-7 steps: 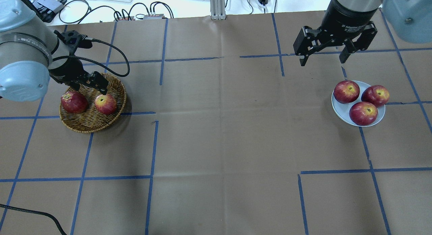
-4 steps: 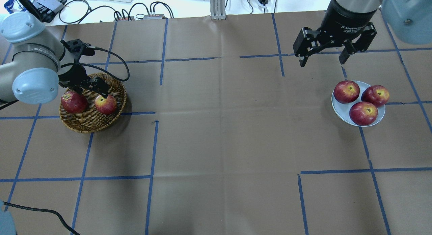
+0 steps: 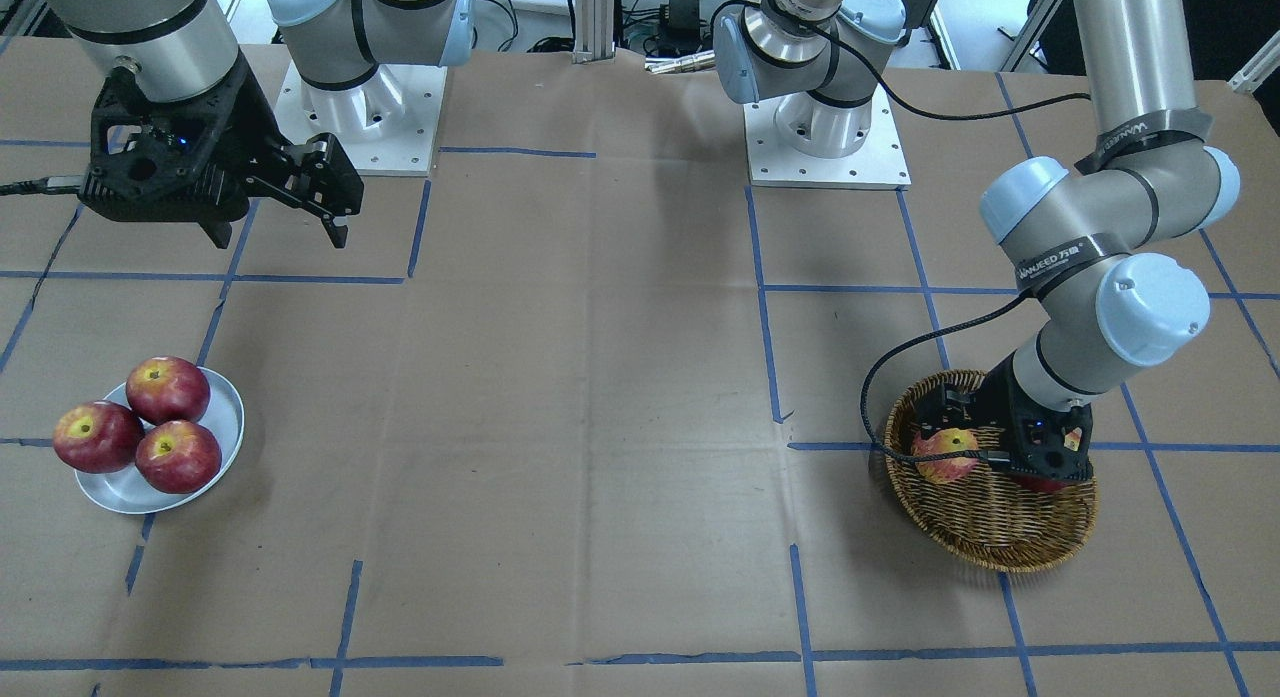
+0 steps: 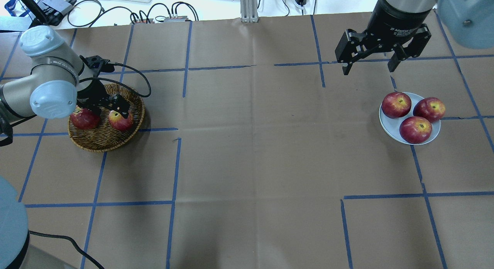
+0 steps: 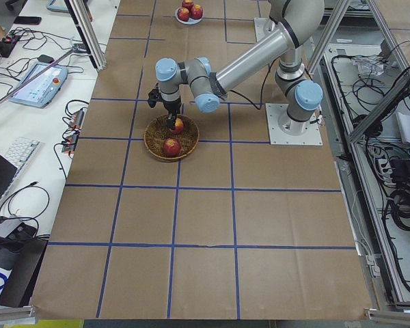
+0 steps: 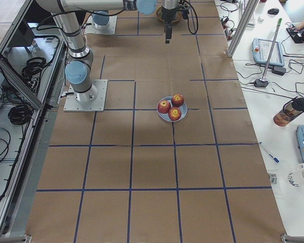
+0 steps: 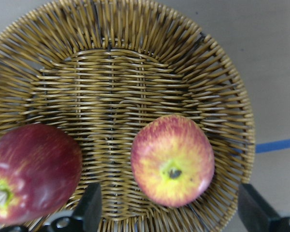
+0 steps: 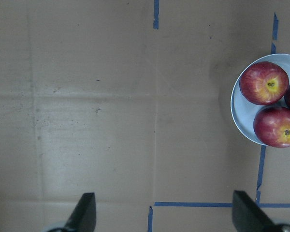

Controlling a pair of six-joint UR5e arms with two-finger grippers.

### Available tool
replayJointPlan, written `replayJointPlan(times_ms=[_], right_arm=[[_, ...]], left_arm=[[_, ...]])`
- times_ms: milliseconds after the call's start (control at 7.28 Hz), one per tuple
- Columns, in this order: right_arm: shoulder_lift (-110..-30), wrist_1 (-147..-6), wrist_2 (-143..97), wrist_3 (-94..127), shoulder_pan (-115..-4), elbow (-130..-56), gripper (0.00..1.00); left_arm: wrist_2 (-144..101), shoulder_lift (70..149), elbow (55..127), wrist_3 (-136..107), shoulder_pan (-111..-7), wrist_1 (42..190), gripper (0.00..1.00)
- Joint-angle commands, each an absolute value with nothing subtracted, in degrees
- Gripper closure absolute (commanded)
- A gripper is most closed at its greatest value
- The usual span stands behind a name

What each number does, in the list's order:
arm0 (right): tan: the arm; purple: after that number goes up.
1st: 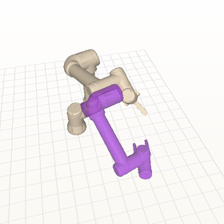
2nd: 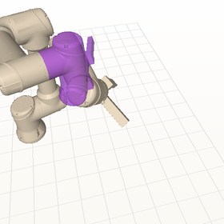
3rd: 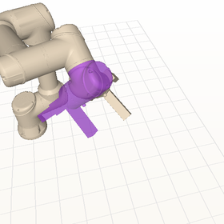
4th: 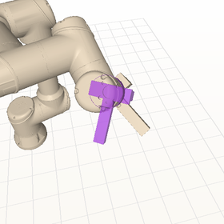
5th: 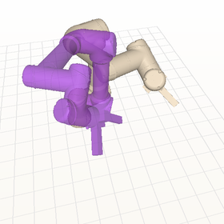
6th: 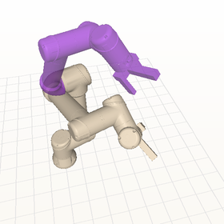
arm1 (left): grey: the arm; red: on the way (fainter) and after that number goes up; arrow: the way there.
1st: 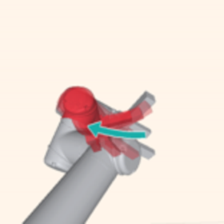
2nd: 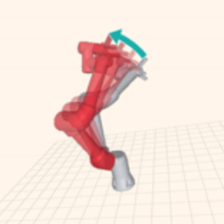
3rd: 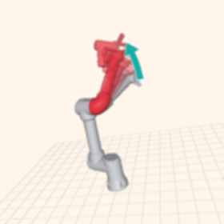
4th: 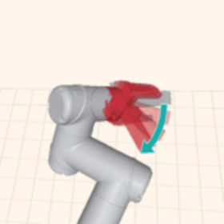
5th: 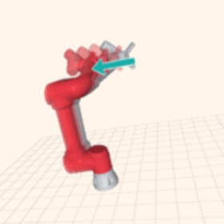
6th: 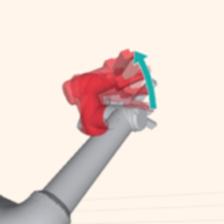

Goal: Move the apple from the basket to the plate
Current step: 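Lower the left gripper into the basket over the yellow-red apple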

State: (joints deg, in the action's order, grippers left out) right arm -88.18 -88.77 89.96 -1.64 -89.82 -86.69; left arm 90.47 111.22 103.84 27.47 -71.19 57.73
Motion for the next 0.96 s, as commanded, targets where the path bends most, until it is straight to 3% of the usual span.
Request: replayJointPlan(times_ms=[0, 412, 824], right_arm=[[-88.2, -88.8, 89.9, -1.5, -89.9, -86.7, 0.0], [-88.2, -88.9, 89.9, -1.5, -89.9, -87.2, 0.0], [-88.2, -88.8, 89.9, -1.5, -89.9, -87.2, 0.0]], left_arm=[[90.4, 114.2, 103.5, 25.3, -71.2, 57.2, 0.0], [90.3, 115.1, 103.4, 24.3, -71.2, 55.7, 0.01], [90.2, 116.4, 103.4, 24.1, -71.2, 54.3, 0.09]])
